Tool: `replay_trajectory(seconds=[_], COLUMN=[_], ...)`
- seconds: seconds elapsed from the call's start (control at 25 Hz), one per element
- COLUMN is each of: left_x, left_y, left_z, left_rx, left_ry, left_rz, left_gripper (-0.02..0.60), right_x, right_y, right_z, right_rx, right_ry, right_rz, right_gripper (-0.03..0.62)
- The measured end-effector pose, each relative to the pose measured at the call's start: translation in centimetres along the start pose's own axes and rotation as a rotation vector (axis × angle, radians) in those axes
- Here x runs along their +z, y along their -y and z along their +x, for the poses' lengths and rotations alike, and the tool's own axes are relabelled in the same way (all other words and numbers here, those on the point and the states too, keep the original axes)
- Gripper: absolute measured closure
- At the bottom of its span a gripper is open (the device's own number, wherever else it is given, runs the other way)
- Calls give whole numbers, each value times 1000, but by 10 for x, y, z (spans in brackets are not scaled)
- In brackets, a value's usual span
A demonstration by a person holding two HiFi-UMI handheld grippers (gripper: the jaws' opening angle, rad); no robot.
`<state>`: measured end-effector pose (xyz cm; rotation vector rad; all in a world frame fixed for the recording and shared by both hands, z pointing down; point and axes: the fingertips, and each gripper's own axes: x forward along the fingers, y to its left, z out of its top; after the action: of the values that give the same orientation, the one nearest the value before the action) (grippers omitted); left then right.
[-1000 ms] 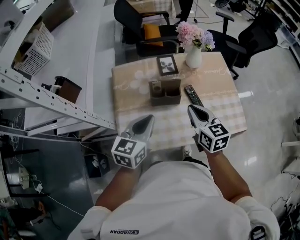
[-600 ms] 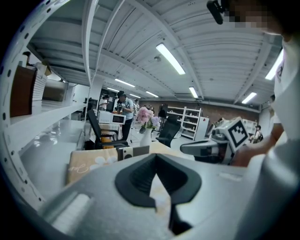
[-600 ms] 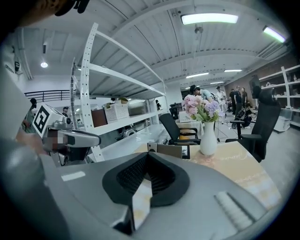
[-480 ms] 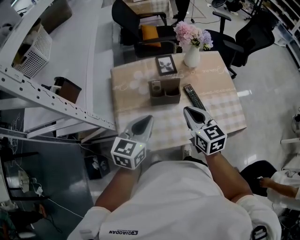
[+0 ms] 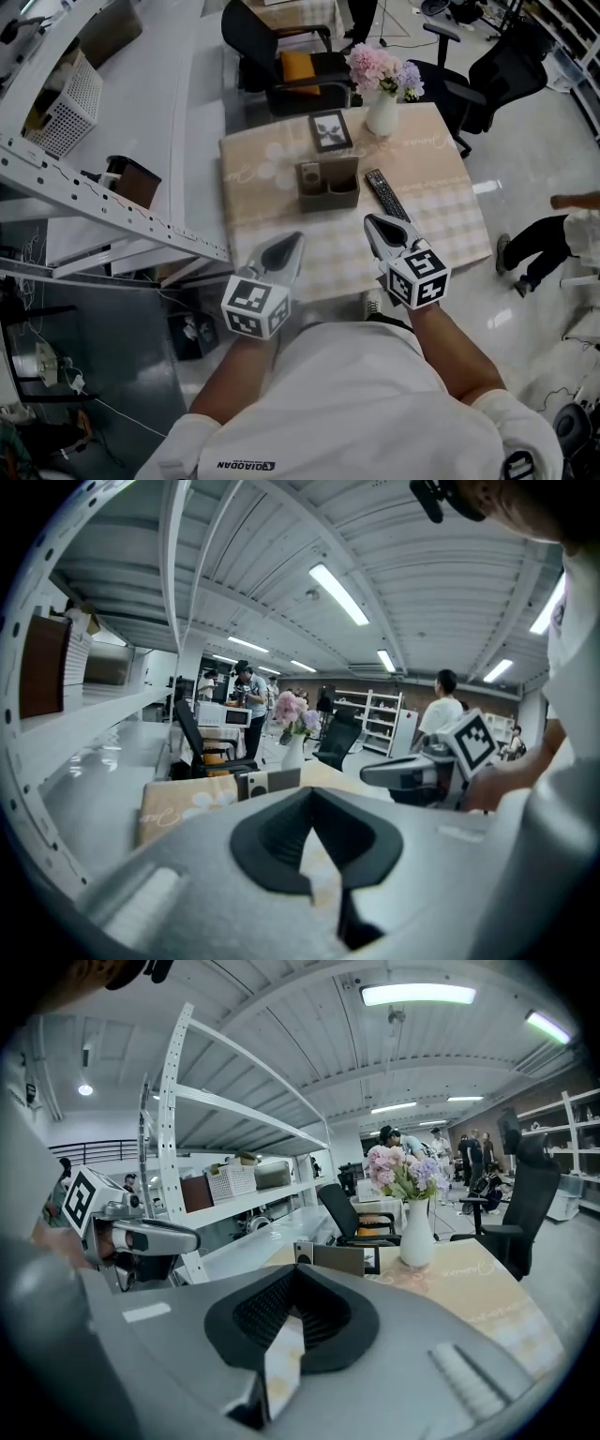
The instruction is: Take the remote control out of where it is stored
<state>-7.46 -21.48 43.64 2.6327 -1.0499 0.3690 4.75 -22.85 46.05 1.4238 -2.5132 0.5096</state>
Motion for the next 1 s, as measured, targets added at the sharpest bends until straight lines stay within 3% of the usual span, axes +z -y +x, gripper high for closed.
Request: replay_trajectory(seconds=[0.2, 0.52, 0.8, 1.0], left_x=[-2, -17, -31, -39], left_y=[-7, -25, -48, -62], left_z=[-1, -9, -23, -33], left_rx=[7, 36, 69, 73], left_ry=[19, -17, -39, -56], left_rz=[-47, -49, -41, -36], left_gripper=[578, 578, 578, 578], right_x=[-6, -11, -19, -38], right_y=[-4, -11, -17, -11], right_z=[9, 34, 83, 130], right_rx=[12, 13, -20, -73], right_ry=[-21, -41, -50, -115], right_rz=[6, 5, -7, 18], right_gripper=[588, 585, 543, 487])
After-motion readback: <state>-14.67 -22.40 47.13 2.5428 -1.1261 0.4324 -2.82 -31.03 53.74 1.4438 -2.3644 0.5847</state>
